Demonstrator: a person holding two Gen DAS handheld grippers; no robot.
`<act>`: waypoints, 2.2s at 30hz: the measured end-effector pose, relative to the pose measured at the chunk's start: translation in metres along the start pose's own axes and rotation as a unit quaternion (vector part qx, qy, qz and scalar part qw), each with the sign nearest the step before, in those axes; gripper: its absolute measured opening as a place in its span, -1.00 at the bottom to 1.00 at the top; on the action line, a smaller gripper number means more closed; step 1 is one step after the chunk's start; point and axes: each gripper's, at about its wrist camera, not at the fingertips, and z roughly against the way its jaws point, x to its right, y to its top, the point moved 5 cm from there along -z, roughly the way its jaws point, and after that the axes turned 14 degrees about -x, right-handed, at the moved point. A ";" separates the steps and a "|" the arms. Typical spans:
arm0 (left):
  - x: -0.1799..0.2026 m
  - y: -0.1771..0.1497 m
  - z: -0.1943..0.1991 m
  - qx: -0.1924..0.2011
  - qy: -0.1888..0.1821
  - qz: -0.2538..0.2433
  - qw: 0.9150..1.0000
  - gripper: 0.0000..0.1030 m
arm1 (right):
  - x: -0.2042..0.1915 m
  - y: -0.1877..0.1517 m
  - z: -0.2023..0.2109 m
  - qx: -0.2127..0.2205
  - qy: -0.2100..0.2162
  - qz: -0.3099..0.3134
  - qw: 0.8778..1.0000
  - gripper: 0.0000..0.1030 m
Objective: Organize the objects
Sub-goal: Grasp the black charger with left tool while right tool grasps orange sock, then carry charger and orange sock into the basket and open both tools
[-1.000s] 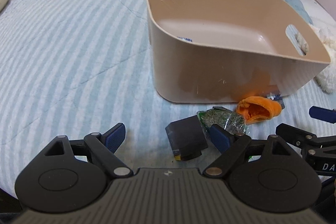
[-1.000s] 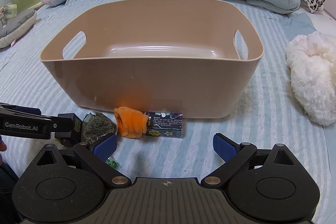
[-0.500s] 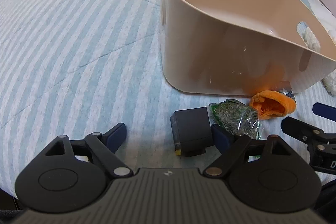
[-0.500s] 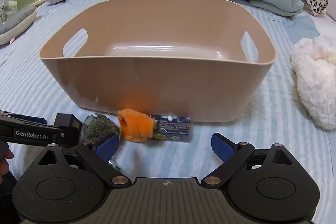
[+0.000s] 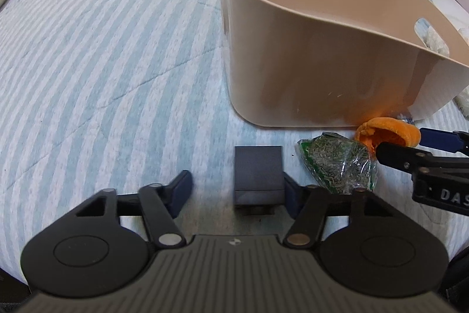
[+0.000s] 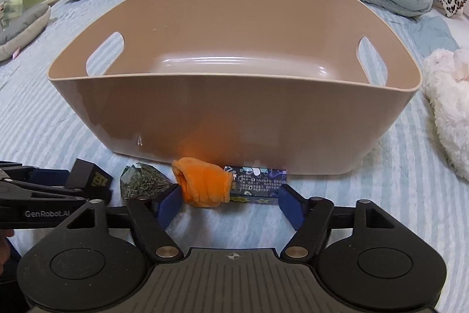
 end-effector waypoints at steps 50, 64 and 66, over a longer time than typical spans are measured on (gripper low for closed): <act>0.034 0.024 0.129 0.147 -0.023 -0.045 0.988 -0.35 | 0.050 0.023 0.127 0.155 0.038 -0.056 0.986 -0.76; 0.048 0.092 0.104 0.161 0.016 -0.044 0.986 -0.35 | 0.074 0.070 0.102 0.151 0.020 -0.080 0.985 -0.76; 0.048 0.097 0.094 0.152 0.022 -0.042 0.987 -0.35 | 0.073 0.072 0.093 0.141 0.018 -0.079 0.987 -0.75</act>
